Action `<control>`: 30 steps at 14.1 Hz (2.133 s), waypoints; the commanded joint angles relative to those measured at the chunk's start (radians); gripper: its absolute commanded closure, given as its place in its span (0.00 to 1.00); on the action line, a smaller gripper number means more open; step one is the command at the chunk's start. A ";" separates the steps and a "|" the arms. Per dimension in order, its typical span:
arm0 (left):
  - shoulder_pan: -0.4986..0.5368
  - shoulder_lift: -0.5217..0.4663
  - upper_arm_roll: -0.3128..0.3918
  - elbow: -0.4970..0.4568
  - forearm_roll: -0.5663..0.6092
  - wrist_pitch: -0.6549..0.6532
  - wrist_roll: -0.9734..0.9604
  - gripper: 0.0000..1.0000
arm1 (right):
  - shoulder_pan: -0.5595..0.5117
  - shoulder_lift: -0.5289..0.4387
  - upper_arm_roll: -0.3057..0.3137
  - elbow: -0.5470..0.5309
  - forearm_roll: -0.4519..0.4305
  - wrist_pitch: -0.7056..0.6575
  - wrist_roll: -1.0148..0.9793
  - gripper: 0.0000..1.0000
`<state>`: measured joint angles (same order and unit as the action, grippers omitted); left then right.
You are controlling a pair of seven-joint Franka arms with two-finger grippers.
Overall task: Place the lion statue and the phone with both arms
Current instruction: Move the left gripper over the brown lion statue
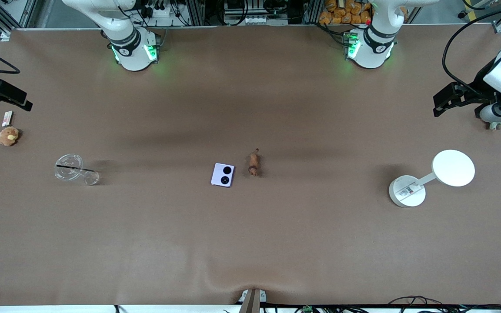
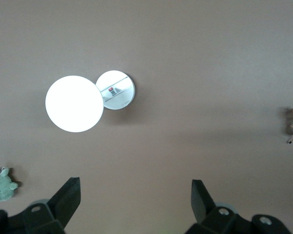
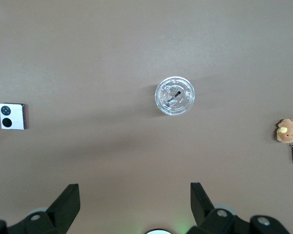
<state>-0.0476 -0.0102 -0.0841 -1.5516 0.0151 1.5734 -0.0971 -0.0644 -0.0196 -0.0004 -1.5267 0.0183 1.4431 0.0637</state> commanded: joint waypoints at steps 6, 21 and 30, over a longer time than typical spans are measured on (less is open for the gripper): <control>-0.024 0.045 -0.062 0.019 -0.017 -0.016 -0.068 0.00 | -0.025 0.007 0.014 0.016 0.005 -0.006 -0.005 0.00; -0.304 0.368 -0.135 0.151 -0.003 0.054 -0.441 0.00 | -0.023 0.007 0.013 0.016 0.008 -0.006 -0.002 0.00; -0.357 0.473 -0.137 0.151 -0.014 0.183 -0.464 0.00 | -0.025 0.007 0.014 0.016 0.009 -0.006 -0.002 0.00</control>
<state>-0.3851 0.4389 -0.2237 -1.4320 0.0114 1.7453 -0.5488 -0.0654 -0.0187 -0.0015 -1.5267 0.0186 1.4431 0.0639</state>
